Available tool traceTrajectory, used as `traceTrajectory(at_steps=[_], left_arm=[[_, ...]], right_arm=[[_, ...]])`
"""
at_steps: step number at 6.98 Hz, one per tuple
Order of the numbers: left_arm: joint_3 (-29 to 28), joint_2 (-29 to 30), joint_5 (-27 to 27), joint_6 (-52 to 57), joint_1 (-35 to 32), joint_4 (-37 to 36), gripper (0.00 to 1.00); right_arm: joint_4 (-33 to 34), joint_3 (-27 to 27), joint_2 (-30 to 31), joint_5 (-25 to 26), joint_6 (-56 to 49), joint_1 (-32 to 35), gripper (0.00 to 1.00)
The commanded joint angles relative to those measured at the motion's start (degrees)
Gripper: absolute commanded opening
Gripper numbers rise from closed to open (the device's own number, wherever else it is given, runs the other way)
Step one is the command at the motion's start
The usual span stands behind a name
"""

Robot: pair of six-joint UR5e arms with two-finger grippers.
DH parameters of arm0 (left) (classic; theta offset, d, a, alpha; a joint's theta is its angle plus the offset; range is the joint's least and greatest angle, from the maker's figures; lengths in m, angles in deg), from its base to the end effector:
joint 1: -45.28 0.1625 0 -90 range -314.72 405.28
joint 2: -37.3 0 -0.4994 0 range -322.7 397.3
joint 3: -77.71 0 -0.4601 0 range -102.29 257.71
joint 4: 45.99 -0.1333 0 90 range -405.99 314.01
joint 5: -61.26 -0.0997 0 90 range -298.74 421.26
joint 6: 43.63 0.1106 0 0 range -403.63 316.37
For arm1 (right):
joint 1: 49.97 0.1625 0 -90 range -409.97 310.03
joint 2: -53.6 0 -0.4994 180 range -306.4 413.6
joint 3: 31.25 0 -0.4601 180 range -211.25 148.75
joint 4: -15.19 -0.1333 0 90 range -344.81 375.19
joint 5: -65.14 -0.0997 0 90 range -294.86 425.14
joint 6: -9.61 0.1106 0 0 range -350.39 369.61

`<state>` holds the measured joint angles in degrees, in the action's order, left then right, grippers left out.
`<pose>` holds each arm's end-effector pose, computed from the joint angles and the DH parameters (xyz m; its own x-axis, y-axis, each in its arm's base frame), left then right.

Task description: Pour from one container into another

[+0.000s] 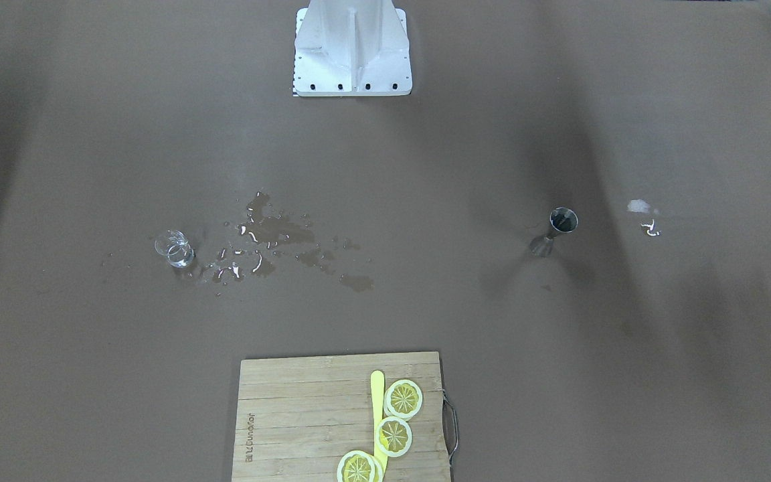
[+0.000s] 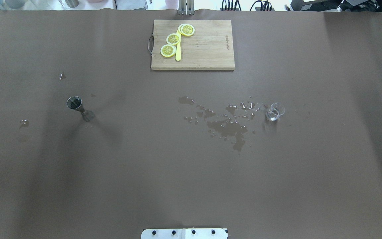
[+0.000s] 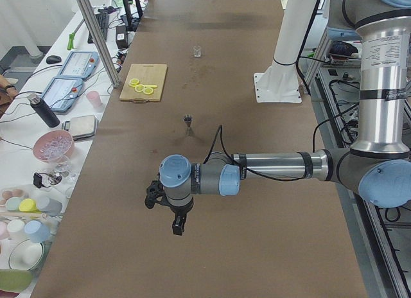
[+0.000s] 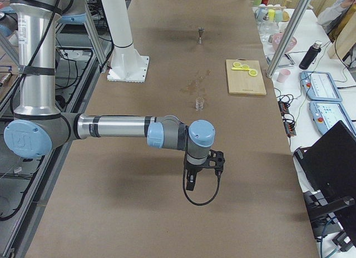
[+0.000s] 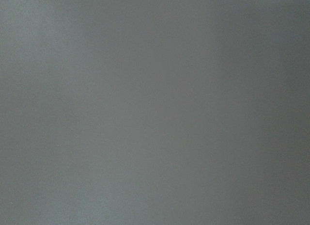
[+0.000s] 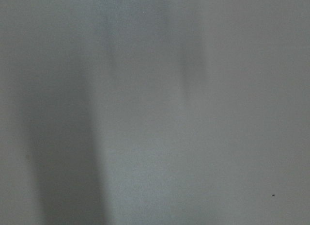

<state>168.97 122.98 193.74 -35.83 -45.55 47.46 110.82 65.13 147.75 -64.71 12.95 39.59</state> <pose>-0.0662 -0.5212 0.7659 0.7326 0.1297 -0.6681 -0.0857 0.9914 0.0984 0.0584 -0.5186 0.7334 0.7671 0.0902 0.6351 -0.0371 0.9946 -0.0965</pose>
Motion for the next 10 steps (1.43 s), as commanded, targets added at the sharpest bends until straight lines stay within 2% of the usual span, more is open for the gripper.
traceTrajectory(at_steps=[1,10], left_arm=[[0.1,0.0,0.1,-0.7,-0.1,0.1,0.99],[0.2,0.6,0.7,-1.6,0.0,-0.6,0.99]], right_arm=[[0.0,0.0,0.0,-0.2,0.0,0.0,1.0],[-0.1,0.0,0.0,-0.1,0.0,0.0,1.0]])
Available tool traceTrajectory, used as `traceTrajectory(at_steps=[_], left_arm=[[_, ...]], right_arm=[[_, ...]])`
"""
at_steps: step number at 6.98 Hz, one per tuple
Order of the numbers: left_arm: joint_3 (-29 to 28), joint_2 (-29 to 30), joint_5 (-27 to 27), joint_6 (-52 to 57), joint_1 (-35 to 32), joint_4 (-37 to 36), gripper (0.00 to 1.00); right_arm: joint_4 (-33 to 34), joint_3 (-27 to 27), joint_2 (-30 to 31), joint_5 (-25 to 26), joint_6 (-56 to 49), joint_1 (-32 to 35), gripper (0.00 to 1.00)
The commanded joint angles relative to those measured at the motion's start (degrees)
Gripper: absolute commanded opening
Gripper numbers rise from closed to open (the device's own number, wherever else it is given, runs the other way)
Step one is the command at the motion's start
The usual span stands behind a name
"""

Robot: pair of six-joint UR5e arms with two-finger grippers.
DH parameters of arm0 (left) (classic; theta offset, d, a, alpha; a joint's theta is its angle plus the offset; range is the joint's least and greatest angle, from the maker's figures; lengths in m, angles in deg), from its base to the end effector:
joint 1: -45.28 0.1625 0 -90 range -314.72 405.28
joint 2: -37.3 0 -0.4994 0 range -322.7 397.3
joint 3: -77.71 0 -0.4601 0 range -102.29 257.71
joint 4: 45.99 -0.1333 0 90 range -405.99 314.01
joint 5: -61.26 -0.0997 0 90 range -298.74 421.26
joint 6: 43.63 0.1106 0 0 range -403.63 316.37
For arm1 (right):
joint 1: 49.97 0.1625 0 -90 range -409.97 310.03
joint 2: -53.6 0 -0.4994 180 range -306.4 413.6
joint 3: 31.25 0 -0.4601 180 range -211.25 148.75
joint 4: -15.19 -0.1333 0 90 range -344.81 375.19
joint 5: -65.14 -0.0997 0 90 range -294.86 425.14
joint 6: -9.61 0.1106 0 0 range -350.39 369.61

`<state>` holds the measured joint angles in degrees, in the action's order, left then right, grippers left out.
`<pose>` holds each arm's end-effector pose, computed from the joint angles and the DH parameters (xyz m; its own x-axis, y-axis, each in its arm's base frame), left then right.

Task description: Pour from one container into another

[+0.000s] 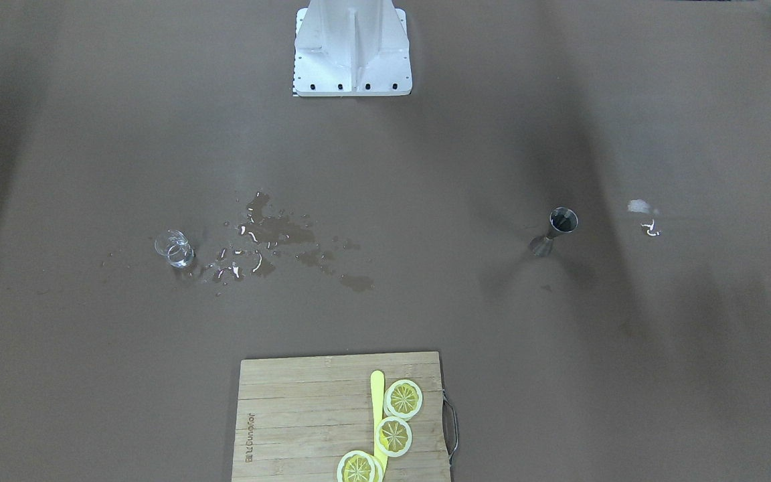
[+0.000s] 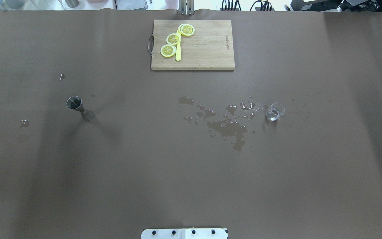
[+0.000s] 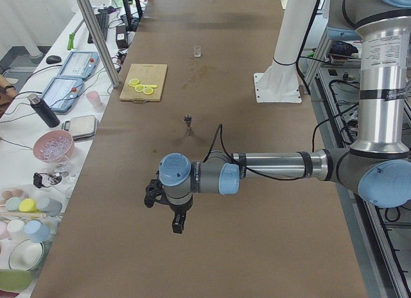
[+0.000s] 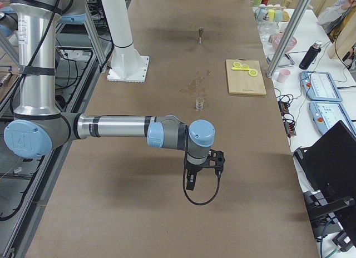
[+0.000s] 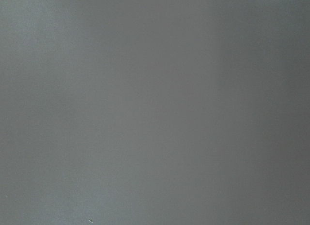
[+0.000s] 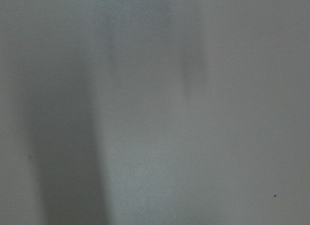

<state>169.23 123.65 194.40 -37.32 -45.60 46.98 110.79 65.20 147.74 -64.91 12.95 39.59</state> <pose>-0.0658 -0.5279 0.7572 0.7270 0.1087 -0.6780 -0.0649 0.9938 0.0897 0.0582 -0.5188 0.7323 0.7649 0.0892 0.6380 -0.0370 0.9948 -0.0947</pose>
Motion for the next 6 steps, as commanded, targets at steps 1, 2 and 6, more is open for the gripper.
traceTrajectory(at_steps=[1,2,6], left_arm=[[-0.1,0.0,0.0,-0.2,0.0,0.0,0.99],[-0.1,0.0,0.0,-0.2,0.0,0.0,0.99],[-0.3,0.0,0.0,-1.9,0.0,0.2,0.99]], right_arm=[[-0.1,0.0,0.0,0.1,0.0,0.0,1.0],[0.0,0.0,0.0,0.1,0.0,0.1,1.0],[-0.1,0.0,0.0,0.2,0.0,0.1,1.0]])
